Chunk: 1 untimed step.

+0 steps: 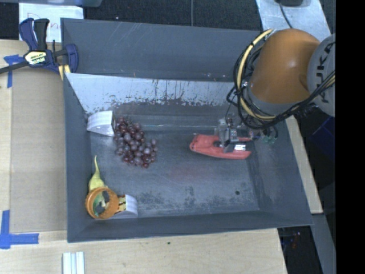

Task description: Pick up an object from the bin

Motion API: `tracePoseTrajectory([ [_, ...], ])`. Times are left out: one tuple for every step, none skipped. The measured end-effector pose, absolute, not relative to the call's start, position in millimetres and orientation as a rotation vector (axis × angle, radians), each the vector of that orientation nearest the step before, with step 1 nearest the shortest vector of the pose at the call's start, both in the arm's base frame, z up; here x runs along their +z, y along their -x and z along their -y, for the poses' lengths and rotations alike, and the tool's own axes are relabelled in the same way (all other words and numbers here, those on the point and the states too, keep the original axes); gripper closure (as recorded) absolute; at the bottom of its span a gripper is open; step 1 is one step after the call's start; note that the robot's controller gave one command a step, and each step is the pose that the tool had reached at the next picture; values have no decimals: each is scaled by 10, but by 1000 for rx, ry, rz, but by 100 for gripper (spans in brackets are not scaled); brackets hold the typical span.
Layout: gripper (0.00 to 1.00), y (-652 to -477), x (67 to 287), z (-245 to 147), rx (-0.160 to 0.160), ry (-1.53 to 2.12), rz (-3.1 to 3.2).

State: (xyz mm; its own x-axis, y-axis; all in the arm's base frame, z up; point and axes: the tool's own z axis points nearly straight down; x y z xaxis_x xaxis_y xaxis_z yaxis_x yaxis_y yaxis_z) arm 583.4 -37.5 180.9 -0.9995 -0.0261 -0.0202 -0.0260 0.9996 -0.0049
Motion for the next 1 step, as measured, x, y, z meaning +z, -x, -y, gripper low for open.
tracePoseTrajectory([
  [100,-5839,1892,377,-8,41,-3118],
])
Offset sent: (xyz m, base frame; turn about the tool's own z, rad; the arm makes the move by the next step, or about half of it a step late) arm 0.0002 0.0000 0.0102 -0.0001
